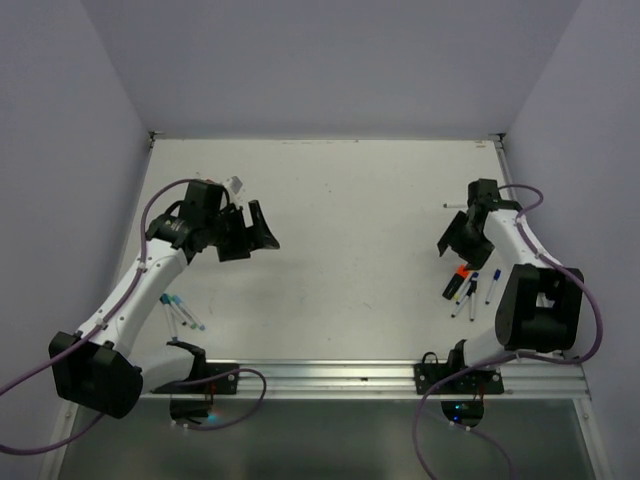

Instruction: Open the pen caps

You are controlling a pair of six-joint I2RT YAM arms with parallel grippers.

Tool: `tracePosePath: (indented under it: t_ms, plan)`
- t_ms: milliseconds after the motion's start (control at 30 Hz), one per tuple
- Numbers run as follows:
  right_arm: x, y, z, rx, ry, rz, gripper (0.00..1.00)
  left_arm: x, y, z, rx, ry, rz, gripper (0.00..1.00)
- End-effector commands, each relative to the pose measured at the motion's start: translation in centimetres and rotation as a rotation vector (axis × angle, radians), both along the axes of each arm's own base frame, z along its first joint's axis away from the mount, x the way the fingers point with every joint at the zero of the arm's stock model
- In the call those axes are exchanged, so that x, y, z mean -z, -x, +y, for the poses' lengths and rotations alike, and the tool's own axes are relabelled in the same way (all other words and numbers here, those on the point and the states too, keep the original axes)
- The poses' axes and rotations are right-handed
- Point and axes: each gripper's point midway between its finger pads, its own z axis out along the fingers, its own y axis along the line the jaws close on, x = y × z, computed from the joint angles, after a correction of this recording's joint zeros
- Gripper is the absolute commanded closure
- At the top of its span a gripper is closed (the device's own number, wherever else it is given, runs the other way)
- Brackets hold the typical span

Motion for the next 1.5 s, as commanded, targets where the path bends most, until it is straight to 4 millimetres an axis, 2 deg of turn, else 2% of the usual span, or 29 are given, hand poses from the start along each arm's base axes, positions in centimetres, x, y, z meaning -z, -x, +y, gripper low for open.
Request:
tracePosePath:
  t_ms: [0, 100, 400, 700, 900, 1200, 1300, 1400, 1433, 1467]
  plan:
    - [0.1, -1.7, -1.4, -0.057, 0.076, -0.067, 0.32, -2.1, -1.1, -0.9, 0.039, 0.033, -0.075, 0.13]
    - [1.2, -1.1, -1.7, -0.073, 0.088, -0.039, 0.32, -2.1, -1.4, -1.0, 0.039, 0.036, -0.084, 0.13]
    - [3.6, 0.6, -1.0, -0.09, 0.044, 0.008, 0.33, -1.8, -1.6, -1.0, 0.041, 0.033, -0.081, 0.12]
    - [5.0, 2.0, -0.6, -0.097, 0.026, 0.031, 0.34, -2.0, -1.5, -0.9, 0.042, 0.026, -0.077, 0.12]
    - [6.1, 2.3, -0.3, -0.118, 0.009, 0.052, 0.4, -2.1, -1.6, -1.0, 0.041, 0.028, -0.078, 0.12]
    - [7.0, 2.5, -0.3, -0.122, 0.005, 0.081, 0.58, -2.1, -1.6, -0.8, 0.03, 0.023, -0.072, 0.13]
    - [6.8, 2.2, 0.3, -0.147, -0.005, 0.072, 0.7, -2.2, -1.7, -0.8, 0.029, 0.022, -0.07, 0.13]
    - [5.8, 1.2, 1.4, -0.22, 0.024, 0.057, 0.86, -2.6, -2.0, -1.0, 0.032, 0.027, -0.077, 0.14]
    - [4.9, 0.1, 2.3, -0.265, 0.036, 0.029, 0.94, -2.8, -2.2, -1.1, 0.034, 0.03, -0.083, 0.14]
    - [4.3, -0.2, 3.2, -0.299, 0.043, 0.023, 0.97, -3.1, -2.3, -1.3, 0.039, 0.036, -0.086, 0.15]
